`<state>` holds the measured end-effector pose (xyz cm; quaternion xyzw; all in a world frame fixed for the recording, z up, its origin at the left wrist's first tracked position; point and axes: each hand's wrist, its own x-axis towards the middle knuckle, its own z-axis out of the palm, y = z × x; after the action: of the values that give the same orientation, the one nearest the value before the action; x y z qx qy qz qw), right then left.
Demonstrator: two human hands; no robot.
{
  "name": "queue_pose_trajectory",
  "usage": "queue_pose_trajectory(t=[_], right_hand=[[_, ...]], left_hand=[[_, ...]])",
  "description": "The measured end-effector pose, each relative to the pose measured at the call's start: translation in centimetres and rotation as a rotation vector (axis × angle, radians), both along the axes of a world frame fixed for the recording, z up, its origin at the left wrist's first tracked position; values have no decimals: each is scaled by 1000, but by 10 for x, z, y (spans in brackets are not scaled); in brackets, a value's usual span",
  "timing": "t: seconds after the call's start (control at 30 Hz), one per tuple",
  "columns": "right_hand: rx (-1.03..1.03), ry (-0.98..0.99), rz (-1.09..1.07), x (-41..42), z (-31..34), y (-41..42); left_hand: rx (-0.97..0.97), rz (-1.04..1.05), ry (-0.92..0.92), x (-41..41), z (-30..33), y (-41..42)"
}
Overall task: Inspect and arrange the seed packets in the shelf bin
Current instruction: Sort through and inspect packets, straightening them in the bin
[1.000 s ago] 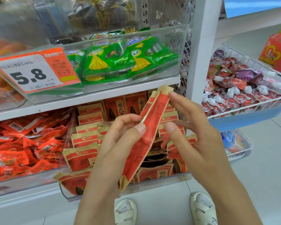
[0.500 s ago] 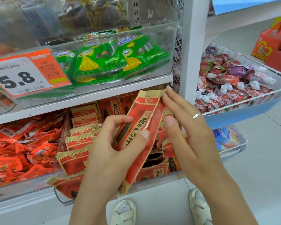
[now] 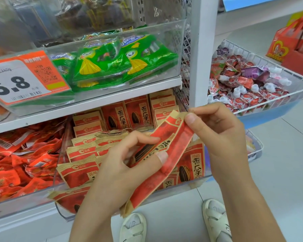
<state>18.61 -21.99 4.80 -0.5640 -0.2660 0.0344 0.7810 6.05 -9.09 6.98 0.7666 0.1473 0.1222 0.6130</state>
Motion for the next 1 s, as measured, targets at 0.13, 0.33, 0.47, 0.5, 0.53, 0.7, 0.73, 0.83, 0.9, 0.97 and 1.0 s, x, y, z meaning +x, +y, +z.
queue_pose_trajectory(t=[0.13, 0.33, 0.47, 0.5, 0.53, 0.7, 0.73, 0.83, 0.9, 0.97, 1.0], right_hand=[[33, 145, 68, 1, 3, -1], [101, 263, 82, 0, 1, 2], [73, 297, 188, -4, 0, 6], [54, 312, 209, -5, -1, 8], [28, 318, 225, -5, -3, 9], [-119, 260, 338, -17, -6, 18], [-122, 268, 382, -18, -6, 19], [-114, 289, 464, -19, -3, 17], [-95, 302, 449, -18, -3, 15], [-72, 319, 402, -16, -2, 13], [-64, 325, 378, -15, -2, 11]], left_hand=[[7, -33, 40, 0, -2, 2], [-65, 6, 37, 3, 1, -2], [-171, 54, 0, 5, 2, -6], [-186, 71, -7, 5, 2, -6], [-194, 88, -16, 6, 2, -6], [-249, 209, -123, 10, -1, -11], [-276, 219, -144, 11, -1, -13], [-322, 214, -190, 14, -3, -19], [-333, 177, -185, 16, -4, -20], [-322, 111, -166, 16, -6, -20], [-303, 75, -157, 15, -8, -18]])
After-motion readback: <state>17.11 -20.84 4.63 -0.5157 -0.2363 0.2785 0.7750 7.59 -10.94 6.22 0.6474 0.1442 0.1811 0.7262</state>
